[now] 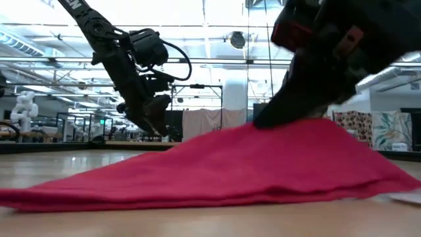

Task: Roll napkin
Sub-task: Fold the red napkin

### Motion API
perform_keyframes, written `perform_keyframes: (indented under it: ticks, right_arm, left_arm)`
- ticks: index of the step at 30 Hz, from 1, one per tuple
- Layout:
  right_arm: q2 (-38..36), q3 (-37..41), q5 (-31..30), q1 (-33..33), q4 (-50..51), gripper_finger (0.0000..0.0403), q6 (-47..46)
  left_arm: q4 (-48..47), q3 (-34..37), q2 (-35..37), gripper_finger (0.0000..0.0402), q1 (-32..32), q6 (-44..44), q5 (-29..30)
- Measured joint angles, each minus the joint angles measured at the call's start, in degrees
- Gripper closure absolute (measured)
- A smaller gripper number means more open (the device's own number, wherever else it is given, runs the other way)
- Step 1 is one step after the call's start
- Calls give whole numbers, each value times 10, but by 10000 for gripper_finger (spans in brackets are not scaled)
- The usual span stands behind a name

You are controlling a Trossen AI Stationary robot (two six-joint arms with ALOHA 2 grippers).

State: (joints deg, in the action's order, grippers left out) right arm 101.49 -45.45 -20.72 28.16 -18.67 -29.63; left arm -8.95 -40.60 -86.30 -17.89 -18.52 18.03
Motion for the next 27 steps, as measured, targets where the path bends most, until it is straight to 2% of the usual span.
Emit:
perform_keyframes:
  ticks: [7, 16, 19, 23, 27]
  right_arm:
    - [-56, 0, 13, 14, 30, 394, -27]
    - [-15, -1, 1, 22, 51, 383, -106]
    - [-4, -1, 8, 14, 72, 350, -130]
    - [-8, -1, 66, 6, 92, 285, -144]
    - [-43, -1, 107, 7, 111, 220, -132]
  left_arm:
    - [1, 0, -30, 85, -6, 24, -4]
    - [13, 0, -35, 85, 2, 24, -6]
    - [13, 0, -35, 85, 8, 26, -18]
    - [45, 0, -35, 85, 19, 45, -32]
    - [70, 0, -35, 85, 21, 64, -31]
